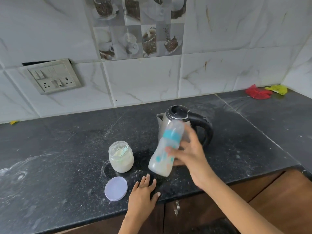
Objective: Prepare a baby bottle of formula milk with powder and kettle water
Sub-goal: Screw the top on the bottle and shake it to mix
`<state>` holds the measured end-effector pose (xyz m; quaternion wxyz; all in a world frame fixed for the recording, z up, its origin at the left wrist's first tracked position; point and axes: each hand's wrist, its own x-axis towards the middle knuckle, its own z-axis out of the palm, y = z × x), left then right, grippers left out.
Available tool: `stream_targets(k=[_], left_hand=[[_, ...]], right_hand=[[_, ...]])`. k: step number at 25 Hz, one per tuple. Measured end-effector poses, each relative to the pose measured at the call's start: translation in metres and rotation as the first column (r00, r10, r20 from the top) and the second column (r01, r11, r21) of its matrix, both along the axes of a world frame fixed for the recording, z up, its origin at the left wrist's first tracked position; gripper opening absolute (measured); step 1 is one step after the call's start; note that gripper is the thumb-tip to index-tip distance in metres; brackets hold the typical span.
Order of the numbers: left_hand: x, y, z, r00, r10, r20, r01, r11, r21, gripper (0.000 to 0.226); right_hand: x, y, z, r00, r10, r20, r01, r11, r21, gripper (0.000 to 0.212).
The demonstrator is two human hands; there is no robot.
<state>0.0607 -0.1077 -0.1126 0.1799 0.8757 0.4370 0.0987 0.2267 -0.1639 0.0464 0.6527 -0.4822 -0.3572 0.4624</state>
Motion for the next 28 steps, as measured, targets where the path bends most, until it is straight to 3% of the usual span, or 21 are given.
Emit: stream_targets(k=[2, 5, 9, 13, 15, 17, 18, 20, 23, 25, 27, 28], left_hand=[[0.0, 0.002, -0.003, 0.998, -0.037, -0.059, 0.038, 0.999, 0.007, 0.051], [0.0, 0.003, -0.004, 0.999, -0.024, -0.025, 0.024, 1.0, 0.001, 0.046], [-0.001, 0.004, -0.007, 0.998, -0.054, -0.028, 0.054, 0.999, -0.003, 0.052], [0.0, 0.001, 0.001, 0.994, 0.041, 0.097, -0.044, 0.999, 0.029, 0.041], [0.004, 0.001, -0.003, 0.998, 0.039, 0.042, -0.042, 0.997, 0.062, 0.043], [0.008, 0.003, -0.009, 0.998, 0.024, -0.054, -0.02, 0.997, 0.079, 0.052], [0.009, 0.005, -0.012, 0.996, 0.022, -0.091, -0.014, 0.996, 0.091, 0.054], [0.01, 0.008, -0.018, 0.997, 0.023, -0.075, -0.015, 0.995, 0.103, 0.055], [0.009, 0.008, -0.024, 0.999, 0.018, -0.04, -0.012, 0.988, 0.153, 0.056], [0.008, 0.007, -0.026, 0.999, 0.013, -0.051, -0.005, 0.988, 0.156, 0.056], [0.007, 0.009, -0.028, 1.0, 0.011, -0.029, -0.006, 0.987, 0.162, 0.054], [0.008, 0.009, -0.029, 1.0, 0.001, -0.01, 0.0, 0.987, 0.162, 0.052]], right_hand=[[0.007, 0.002, 0.004, 0.99, -0.101, -0.102, 0.101, 0.995, -0.004, 0.088], [-0.006, -0.003, 0.002, 0.997, 0.064, -0.037, -0.067, 0.994, -0.085, 0.088], [0.012, 0.002, 0.007, 0.978, -0.161, -0.135, 0.165, 0.986, 0.018, 0.083], [-0.012, -0.006, -0.004, 0.995, 0.078, 0.058, -0.068, 0.985, -0.16, 0.084], [-0.009, 0.0, -0.003, 0.998, 0.003, -0.07, -0.016, 0.982, -0.188, 0.074], [0.001, 0.007, -0.001, 0.943, -0.062, -0.328, -0.014, 0.975, -0.223, 0.058], [0.002, 0.009, 0.001, 0.907, -0.046, -0.419, -0.056, 0.972, -0.227, 0.051], [-0.001, 0.008, -0.004, 0.884, 0.057, -0.463, -0.181, 0.957, -0.228, 0.046], [0.004, 0.004, 0.0, 0.939, 0.214, -0.269, -0.265, 0.949, -0.168, 0.07], [0.015, 0.01, 0.004, 0.974, 0.164, -0.159, -0.168, 0.986, -0.012, 0.096], [0.012, 0.011, 0.003, 0.984, 0.073, -0.163, -0.057, 0.993, 0.104, 0.104], [0.006, 0.009, -0.001, 0.984, 0.104, -0.144, -0.09, 0.991, 0.103, 0.103]])
